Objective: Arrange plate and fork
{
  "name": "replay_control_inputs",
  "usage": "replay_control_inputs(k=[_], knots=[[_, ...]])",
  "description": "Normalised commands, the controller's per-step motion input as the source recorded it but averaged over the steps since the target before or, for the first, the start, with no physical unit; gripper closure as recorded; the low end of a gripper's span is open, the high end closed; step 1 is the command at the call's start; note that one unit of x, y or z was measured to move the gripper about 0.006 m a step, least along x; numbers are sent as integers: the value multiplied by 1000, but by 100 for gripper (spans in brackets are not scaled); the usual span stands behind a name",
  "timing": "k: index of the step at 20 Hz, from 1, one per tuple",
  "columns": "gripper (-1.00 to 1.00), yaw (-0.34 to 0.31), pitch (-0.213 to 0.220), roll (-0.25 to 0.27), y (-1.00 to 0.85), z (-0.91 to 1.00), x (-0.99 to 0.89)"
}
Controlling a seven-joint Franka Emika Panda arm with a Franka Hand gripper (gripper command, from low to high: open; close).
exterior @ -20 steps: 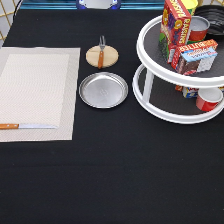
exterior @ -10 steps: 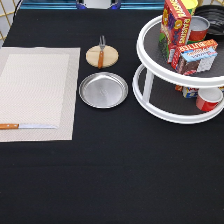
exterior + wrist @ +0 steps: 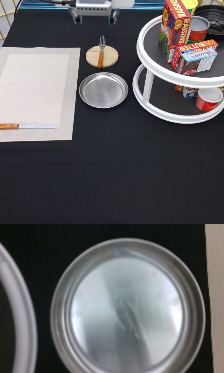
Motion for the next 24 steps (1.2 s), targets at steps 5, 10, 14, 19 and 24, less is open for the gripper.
replay_control_inputs(k=[5, 10, 14, 19, 24], knots=[[-100, 0, -22, 99, -291, -282, 883], [-100, 5, -47, 133, -284, -380, 579], [-100, 24, -18, 115, -110, -309, 333], [-100, 38, -9, 90, -1, -389, 145], [-100, 31, 0, 81, 0, -419, 179]])
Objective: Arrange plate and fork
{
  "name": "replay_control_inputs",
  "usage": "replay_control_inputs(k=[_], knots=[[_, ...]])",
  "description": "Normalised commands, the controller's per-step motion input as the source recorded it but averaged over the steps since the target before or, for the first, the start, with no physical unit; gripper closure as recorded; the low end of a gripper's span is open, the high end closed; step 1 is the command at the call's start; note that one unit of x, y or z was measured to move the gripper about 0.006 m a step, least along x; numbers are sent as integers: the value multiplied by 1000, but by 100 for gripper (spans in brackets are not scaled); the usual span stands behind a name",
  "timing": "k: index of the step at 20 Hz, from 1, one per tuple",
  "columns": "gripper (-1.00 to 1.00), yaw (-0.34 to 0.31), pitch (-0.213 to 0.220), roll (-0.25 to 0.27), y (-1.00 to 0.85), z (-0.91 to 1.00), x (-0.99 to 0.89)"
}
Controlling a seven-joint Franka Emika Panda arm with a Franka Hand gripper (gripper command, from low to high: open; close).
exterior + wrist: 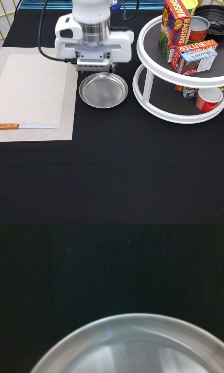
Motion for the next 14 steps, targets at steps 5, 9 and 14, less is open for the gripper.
replay_control_inputs(k=[5, 9, 14], knots=[[-100, 63, 14, 98, -11, -334, 244], [-100, 85, 9, 94, -54, -191, 334], [-100, 56, 27, 123, -197, -264, 311]])
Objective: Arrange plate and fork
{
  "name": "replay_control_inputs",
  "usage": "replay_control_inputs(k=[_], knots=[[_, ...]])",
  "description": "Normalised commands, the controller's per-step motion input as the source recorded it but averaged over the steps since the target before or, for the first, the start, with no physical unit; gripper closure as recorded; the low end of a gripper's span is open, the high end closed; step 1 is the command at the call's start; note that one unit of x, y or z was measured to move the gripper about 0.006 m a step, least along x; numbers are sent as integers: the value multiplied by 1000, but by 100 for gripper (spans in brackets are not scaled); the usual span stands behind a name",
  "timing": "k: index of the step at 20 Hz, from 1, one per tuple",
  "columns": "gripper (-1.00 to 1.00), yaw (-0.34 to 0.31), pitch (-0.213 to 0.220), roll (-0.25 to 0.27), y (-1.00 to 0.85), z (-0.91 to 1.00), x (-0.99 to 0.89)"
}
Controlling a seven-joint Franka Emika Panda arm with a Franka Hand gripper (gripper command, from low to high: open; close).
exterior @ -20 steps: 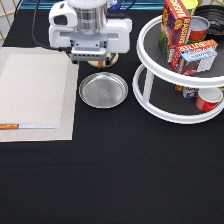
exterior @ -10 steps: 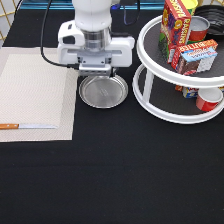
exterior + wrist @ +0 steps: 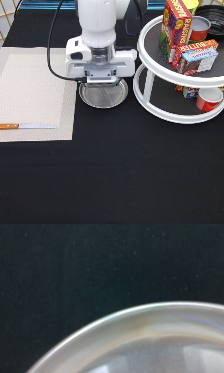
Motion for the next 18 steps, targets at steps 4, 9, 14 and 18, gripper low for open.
replay_control_inputs(k=[4, 9, 14, 18], knots=[[-100, 13, 55, 150, -314, -271, 211], [-100, 10, 77, 149, -282, -198, 187], [-100, 0, 89, 129, -281, -34, 285], [-100, 0, 94, 109, -346, 26, 365]])
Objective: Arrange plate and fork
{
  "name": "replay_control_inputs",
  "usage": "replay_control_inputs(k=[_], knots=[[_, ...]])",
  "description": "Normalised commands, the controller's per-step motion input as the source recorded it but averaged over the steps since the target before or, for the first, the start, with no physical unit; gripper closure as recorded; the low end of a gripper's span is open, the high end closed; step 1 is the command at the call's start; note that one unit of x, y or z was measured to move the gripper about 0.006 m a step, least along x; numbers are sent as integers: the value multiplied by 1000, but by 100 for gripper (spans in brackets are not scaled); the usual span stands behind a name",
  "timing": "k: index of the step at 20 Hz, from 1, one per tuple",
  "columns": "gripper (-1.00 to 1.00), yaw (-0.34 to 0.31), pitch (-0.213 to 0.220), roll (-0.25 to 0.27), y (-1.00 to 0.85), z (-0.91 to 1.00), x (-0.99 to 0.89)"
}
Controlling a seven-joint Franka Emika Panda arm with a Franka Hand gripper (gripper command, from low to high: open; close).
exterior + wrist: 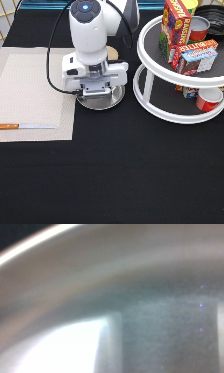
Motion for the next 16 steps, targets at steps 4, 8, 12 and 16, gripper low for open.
replay_control_inputs(k=[4, 8, 12, 16], knots=[[-100, 0, 103, 123, -453, 21, 321], [-100, 0, 105, 129, -558, 17, 233], [-100, 0, 116, 141, -624, 24, 203], [-100, 0, 136, 133, -616, 45, 189]])
